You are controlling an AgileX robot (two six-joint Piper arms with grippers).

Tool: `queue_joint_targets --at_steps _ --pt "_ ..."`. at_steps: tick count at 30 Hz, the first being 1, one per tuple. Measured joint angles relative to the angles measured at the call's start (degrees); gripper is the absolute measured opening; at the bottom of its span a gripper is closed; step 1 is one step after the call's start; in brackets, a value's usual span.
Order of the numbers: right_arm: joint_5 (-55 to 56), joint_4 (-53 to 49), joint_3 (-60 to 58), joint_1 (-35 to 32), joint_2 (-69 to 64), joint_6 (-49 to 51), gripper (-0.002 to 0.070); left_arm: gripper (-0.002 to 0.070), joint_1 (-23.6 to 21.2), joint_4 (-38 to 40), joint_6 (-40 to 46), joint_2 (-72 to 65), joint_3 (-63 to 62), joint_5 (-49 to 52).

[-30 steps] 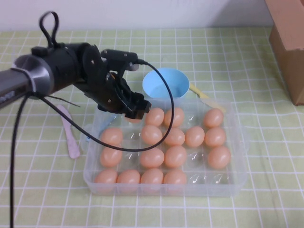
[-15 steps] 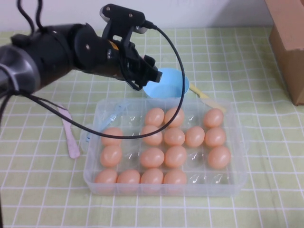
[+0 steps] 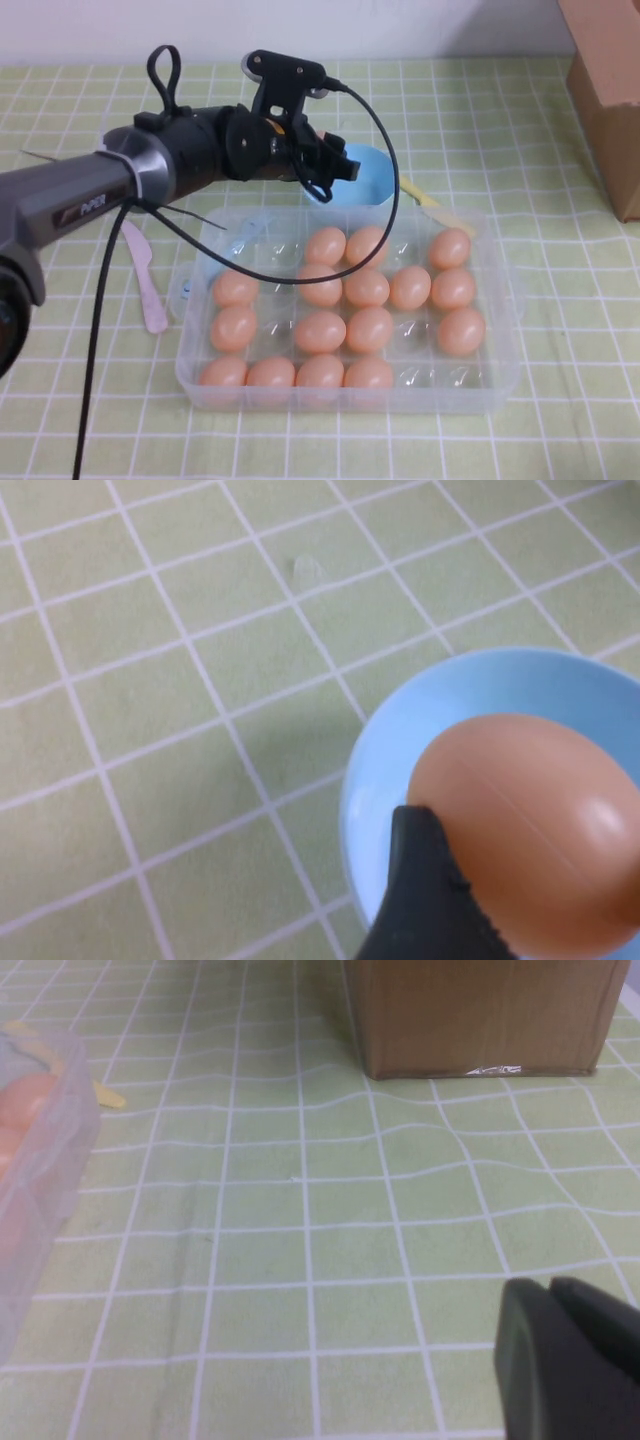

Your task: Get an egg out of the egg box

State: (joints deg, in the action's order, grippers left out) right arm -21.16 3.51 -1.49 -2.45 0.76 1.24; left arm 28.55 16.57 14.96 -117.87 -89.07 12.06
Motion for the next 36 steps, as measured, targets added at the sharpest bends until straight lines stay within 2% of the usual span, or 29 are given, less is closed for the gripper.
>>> queue_joint_targets --at_steps 4,9,16,19,22,25,27,32,36 --pt "0.0 0.0 0.0 0.0 0.0 0.0 -0.0018 0.0384 0.25 0.37 0.0 -2.17 -2.48 0.41" --pt "0.0 0.0 0.0 0.0 0.0 0.0 -0.0018 0.0482 0.78 0.37 0.0 -3.26 -2.87 1.85" --pt "0.0 0.0 0.0 0.0 0.0 0.0 -0.0018 0.0495 1.07 -0.12 0.0 -1.01 -2.87 5.1" --pt "0.0 0.0 0.0 0.0 0.0 0.0 -0.0018 0.0438 1.12 -0.93 0.11 3.45 -0.52 4.81" --pt "0.0 0.0 0.0 0.0 0.0 0.0 -0.0018 0.0301 1.12 -3.59 0.38 9.64 5.6 1.59" --pt "0.0 0.0 0.0 0.0 0.0 0.0 -0.0018 0.0123 1.12 -6.68 0.49 17.11 15.75 -5.69" --pt "0.0 0.0 0.0 0.0 0.0 0.0 -0.0018 0.005 1.12 -7.44 0.6 23.03 23.11 -11.34" --pt "0.0 0.0 0.0 0.0 0.0 0.0 -0.0018 0.0004 1.12 -8.03 0.7 38.69 37.31 -19.4" --pt "0.0 0.0 0.0 0.0 0.0 0.0 -0.0018 -0.0001 1.12 -8.03 0.7 51.8 45.15 -19.38"
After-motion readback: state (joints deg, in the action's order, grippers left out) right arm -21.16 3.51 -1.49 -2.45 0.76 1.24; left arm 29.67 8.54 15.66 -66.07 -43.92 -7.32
